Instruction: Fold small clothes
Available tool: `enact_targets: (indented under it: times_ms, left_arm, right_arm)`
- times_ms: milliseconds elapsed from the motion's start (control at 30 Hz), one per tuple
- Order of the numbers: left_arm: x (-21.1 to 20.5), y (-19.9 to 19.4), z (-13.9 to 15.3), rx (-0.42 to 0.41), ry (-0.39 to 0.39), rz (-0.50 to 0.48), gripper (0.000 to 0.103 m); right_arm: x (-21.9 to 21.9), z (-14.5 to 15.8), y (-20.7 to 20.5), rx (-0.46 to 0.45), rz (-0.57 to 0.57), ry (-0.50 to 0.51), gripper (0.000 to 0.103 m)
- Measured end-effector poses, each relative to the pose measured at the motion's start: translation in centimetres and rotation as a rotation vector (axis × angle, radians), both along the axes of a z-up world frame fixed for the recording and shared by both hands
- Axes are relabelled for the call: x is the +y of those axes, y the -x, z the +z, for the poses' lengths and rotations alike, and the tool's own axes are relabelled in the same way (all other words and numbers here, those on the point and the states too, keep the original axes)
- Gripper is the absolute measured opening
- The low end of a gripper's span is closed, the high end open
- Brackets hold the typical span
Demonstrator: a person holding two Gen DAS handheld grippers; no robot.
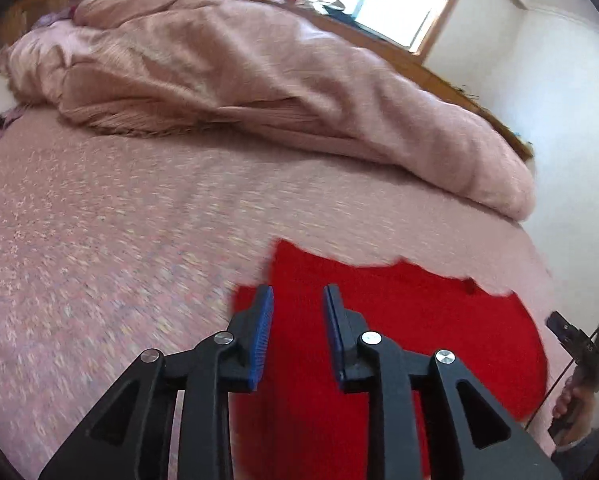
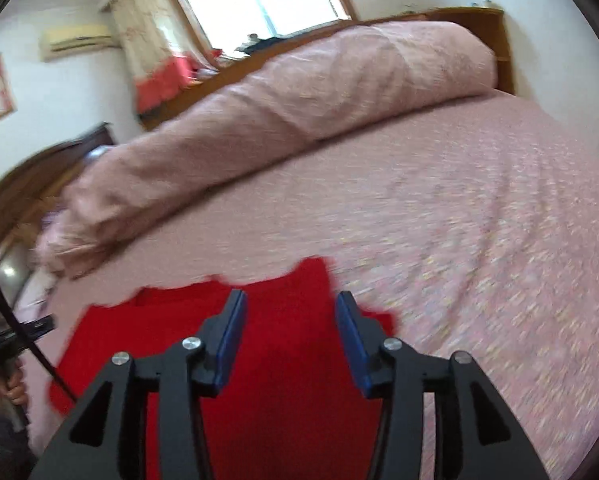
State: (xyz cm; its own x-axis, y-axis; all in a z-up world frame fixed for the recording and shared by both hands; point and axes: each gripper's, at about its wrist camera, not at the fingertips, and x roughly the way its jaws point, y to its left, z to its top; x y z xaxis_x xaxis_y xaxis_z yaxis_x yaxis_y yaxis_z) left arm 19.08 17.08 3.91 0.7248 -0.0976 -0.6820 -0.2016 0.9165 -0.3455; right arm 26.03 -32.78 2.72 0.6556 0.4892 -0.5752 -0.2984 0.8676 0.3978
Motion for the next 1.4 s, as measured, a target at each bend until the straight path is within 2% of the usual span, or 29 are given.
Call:
enact_targets:
  times_ms: [33,133,267,300,367,433,533,667,767,800,833,900,933,967,1033,1067,1100,1133,1167,1233,1300,1400]
  left_arm:
    - [-1.6,0.6,0.2,-0.003,-0.003,-0.034,0.018]
    - [-6.0,1.8,0.0,0.001,-0.023,-0.140,0.018]
    - [-12.2,2.9,-1.2,0.038,-0.058,-0.269,0.018]
    - [-13.3,3.1,-1.5,0.039,-0.063,-0.301,0.018]
    - [-15.6,2.9,-2.2,0.048,-0.123,-0.351,0.018]
    - [-16.7,2.3,-3.2,0.052,-0.196,-0.348,0.018]
    - [-16.5,1.1,-4.4,0.072,-0.165,-0.324,0.021]
    - [-16.3,1.3,-3.9,0.104,-0.131,-0.316,0.021]
    - [-16.5,1.7,-3.5,0.120,-0.137,-0.308,0.021]
    - [-16.7,1.7,-3.0,0.135,-0.147,-0.310,0.021]
    - [-17.0,1.7,-2.5,0.146,-0.158,-0.316,0.021]
    - [-17.4,2.1,-1.0,0.131,-0.146,-0.320,0.021]
    - [-17.6,2.4,-0.4,0.117,-0.140,-0.321,0.021]
    - [-17.9,2.6,0.3,0.105,-0.139,-0.321,0.021]
    - [-18.6,2.6,1.1,0.109,-0.151,-0.320,0.021]
    - [-19.0,2.5,1.6,0.112,-0.155,-0.324,0.021]
    - [-19.3,2.4,1.9,0.109,-0.154,-0.327,0.021]
    - [-19.8,2.3,2.4,0.094,-0.144,-0.329,0.021]
    - [-20.1,2.1,2.5,0.087,-0.141,-0.333,0.022]
    - [-20.9,1.4,2.2,0.079,-0.158,-0.347,0.022]
    - [-21.4,0.9,1.6,0.069,-0.168,-0.360,0.022]
    - [-21.9,-0.7,0.2,0.078,-0.133,-0.366,0.022]
  right_arm:
    - [1.2,0.0,1.4,-0.007,0.055,-0.018,0.045]
    - [5.7,-0.6,4.6,-0.001,0.223,-0.030,0.024]
    - [12.2,-3.1,7.1,0.058,0.397,0.050,0.017]
    - [13.3,-3.6,7.3,0.055,0.406,0.088,0.017]
    - [13.9,-4.3,7.0,0.052,0.384,0.107,0.014]
    - [13.5,-5.2,6.2,0.086,0.324,0.113,0.000]
    - [11.7,-6.7,4.7,0.171,0.298,-0.001,0.000]
    - [11.6,-6.3,6.1,0.135,0.311,0.037,0.000]
    - [10.5,-5.6,6.9,0.149,0.294,-0.002,0.000]
    - [9.9,-5.3,7.1,0.154,0.282,-0.023,0.002]
    - [8.5,-4.9,7.5,0.151,0.253,-0.045,0.009]
    - [6.2,-4.2,7.3,0.147,0.184,-0.073,0.039]
    - [4.5,-3.6,7.4,0.129,0.129,-0.085,0.067]
    - [3.7,-3.2,7.4,0.100,0.103,-0.070,0.082]
    - [2.2,-2.0,7.3,0.017,0.017,0.082,0.084]
    - [1.5,-1.8,7.2,-0.006,-0.005,0.117,0.084]
    - [0.3,-1.7,7.0,-0.018,-0.012,0.109,0.084]
    - [-1.1,-2.1,6.5,-0.005,-0.019,0.058,0.090]
    - [-2.3,-2.9,5.5,0.053,-0.013,-0.001,0.097]
    - [-4.0,-4.4,3.7,0.169,0.013,-0.081,0.097]
    - [-5.2,-5.3,2.8,0.217,0.035,-0.158,0.097]
    - [-6.5,-6.8,2.0,0.281,0.080,-0.219,0.097]
